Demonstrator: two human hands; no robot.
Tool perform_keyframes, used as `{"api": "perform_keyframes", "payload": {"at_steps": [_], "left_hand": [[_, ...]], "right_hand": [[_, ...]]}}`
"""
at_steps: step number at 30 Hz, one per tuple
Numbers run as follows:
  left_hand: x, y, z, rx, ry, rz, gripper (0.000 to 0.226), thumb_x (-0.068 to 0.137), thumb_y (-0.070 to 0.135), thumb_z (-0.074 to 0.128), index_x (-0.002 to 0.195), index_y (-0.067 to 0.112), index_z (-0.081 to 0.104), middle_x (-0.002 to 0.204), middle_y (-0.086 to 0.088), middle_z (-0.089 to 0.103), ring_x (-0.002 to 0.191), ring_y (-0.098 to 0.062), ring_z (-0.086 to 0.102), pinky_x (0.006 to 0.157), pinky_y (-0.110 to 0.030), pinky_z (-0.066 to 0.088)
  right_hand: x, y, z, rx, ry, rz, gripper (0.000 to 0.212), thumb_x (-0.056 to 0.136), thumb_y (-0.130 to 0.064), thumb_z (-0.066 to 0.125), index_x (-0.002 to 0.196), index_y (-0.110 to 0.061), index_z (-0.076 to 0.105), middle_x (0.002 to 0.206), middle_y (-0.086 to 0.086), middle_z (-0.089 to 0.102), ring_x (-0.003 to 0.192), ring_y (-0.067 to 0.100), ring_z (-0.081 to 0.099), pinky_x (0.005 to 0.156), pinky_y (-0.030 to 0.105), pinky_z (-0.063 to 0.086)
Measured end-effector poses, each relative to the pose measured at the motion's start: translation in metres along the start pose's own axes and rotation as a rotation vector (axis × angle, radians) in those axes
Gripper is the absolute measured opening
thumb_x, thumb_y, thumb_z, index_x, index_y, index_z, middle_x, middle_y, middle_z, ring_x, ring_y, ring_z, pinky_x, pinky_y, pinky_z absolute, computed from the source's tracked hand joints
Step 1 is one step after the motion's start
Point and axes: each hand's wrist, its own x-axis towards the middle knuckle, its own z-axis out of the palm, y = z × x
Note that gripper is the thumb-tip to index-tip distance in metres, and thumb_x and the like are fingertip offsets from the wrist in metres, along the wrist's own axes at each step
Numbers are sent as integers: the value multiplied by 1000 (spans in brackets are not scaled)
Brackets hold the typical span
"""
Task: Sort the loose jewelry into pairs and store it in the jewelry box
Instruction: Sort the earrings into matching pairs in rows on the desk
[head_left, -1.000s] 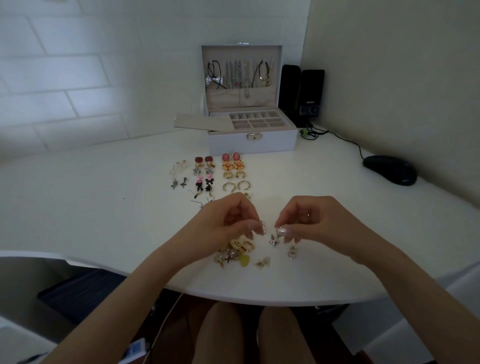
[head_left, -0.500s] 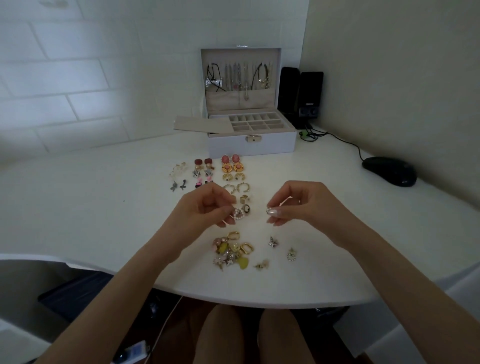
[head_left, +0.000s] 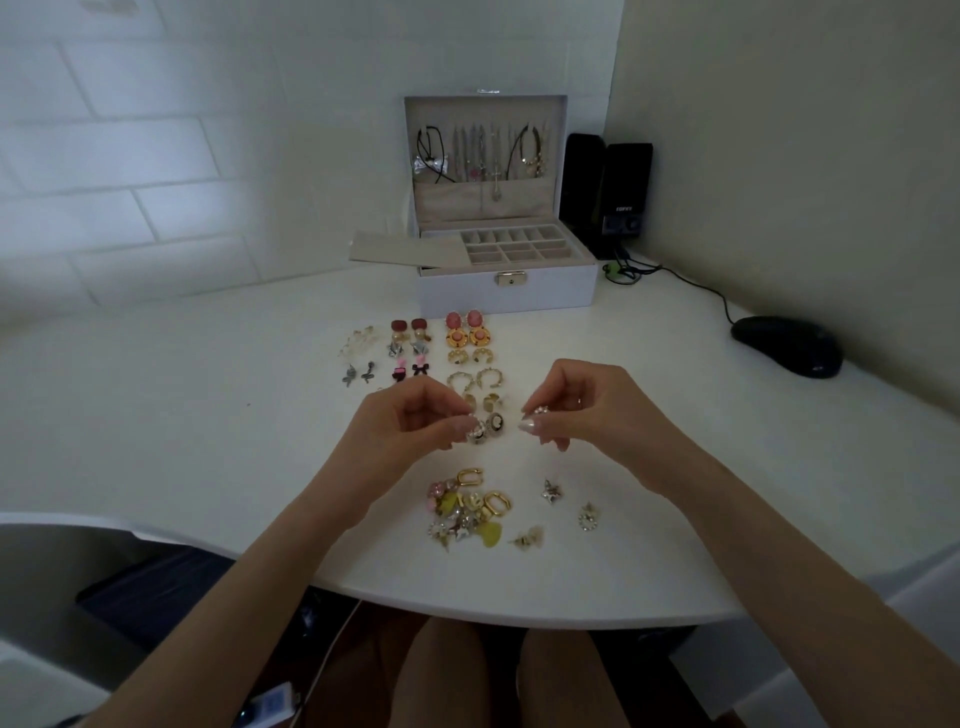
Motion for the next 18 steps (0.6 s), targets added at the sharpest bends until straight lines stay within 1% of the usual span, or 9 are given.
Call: {"api": "perform_keyframes", "payload": {"at_steps": [3, 7, 12, 14, 15, 17, 18], "left_hand": [[2, -2, 2, -2, -1, -4, 11, 76, 7, 71, 85, 6, 64, 78, -3, 68, 70, -8, 62, 65, -15, 50], [3, -3, 5, 5, -2, 5, 13, 75, 5, 72, 84, 5, 62, 73, 2, 67, 68, -7, 62, 64, -14, 48], [2, -1, 7, 9, -39, 55, 13, 78, 1, 68, 86, 4, 58, 68, 1, 63, 63, -10, 60, 61, -14, 47], [1, 1, 8, 32, -56, 83, 10, 81, -1, 64, 87, 2, 57, 67, 0, 61, 62, -10, 59, 60, -15, 47], [1, 1, 8, 47, -62, 95, 7, 83, -2, 62, 87, 1, 57, 68, -1, 60, 62, -9, 59, 60, -15, 47], [1, 1, 8, 73, -68, 112, 6, 85, -3, 58, 87, 2, 58, 72, -2, 60, 64, -10, 60, 61, -16, 47], [1, 2, 8, 76, -69, 114, 7, 86, -4, 57, 88, 3, 58, 73, -3, 60, 65, -10, 61, 63, -16, 48]], "right_hand": [[-1, 3, 0, 19, -4, -9, 13, 76, 2, 72, 74, -6, 62, 62, 3, 64, 58, 14, 62, 57, 23, 49], [0, 4, 0, -38, -30, -21, 14, 72, 3, 75, 78, -8, 71, 54, -5, 61, 53, 6, 58, 52, 17, 46], [1, 6, 2, -2, -9, 3, 13, 68, 2, 77, 78, -2, 69, 52, -4, 61, 49, 7, 56, 50, 17, 46], [1, 6, 3, 13, 3, 1, 12, 68, -1, 78, 76, -2, 68, 52, -4, 62, 49, 8, 55, 49, 17, 44], [0, 6, 3, 7, 15, -4, 12, 68, -4, 79, 74, -6, 69, 53, -1, 62, 49, 9, 53, 49, 17, 42], [-1, 5, 3, -12, 44, -21, 13, 67, -9, 81, 68, -15, 70, 60, 14, 62, 53, 15, 46, 50, 18, 36], [-1, 5, 2, -4, 52, -29, 14, 67, -10, 81, 67, -17, 69, 61, 16, 61, 53, 15, 45, 50, 18, 36]]}}
